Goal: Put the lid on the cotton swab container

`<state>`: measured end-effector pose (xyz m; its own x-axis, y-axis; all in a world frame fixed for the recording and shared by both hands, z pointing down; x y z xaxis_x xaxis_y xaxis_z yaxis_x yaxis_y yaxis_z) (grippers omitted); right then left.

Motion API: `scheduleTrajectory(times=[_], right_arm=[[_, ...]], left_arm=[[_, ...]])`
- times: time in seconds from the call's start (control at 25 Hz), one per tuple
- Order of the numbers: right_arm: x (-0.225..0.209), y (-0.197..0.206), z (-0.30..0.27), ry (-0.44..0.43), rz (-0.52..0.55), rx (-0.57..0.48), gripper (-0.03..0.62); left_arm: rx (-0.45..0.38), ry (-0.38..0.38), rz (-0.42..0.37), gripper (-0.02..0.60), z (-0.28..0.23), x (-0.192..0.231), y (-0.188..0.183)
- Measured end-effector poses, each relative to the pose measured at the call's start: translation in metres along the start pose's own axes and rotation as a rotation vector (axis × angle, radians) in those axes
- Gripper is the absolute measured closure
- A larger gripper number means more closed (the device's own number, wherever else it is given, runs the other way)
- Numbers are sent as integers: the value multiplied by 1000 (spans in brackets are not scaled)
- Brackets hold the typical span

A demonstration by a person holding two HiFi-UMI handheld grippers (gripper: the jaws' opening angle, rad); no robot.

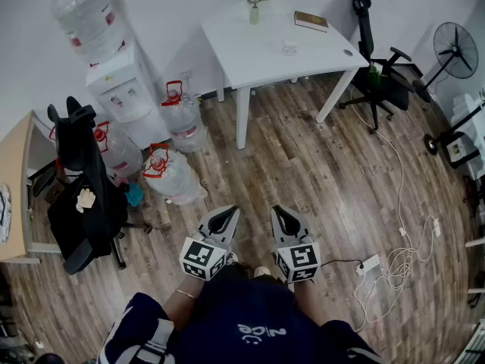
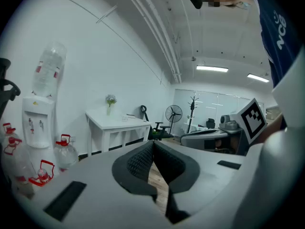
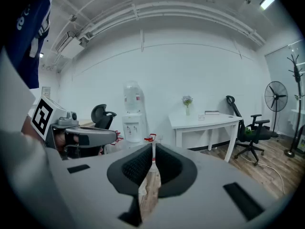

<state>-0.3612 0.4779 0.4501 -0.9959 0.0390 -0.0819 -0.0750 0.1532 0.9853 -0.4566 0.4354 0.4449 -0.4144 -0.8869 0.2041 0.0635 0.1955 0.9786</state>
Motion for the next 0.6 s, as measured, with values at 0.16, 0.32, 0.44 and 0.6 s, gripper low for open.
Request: scheduleTrajectory(times=[0.16,0.32,0.44,0.6], right_arm=[[7,-3,2,4,19,-7,537],[6,-10,6,33,-7,-37,537],[3,-14,4,84,-11,-51,537],[-5,-5,1,151,-26,-33,536]], left_arm=[[12,28,-75,561,10,-8,0],[-21,15,-42,561,12,-6,-8],[-37,26,-45,561,13,0,-12],[-34,32,-25,561,11,13,-11]])
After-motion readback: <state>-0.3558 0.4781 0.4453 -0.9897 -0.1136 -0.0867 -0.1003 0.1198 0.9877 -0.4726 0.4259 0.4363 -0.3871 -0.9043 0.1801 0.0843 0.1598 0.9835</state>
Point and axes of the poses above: the fingertips, and each gripper's own axes: z backward along the fingers, x to its left, y out of its underside, the point moved 1 cm from there along z, backward along the fingers, and after that the axes turned 10 degrees about -x, right-handed, at the moved point
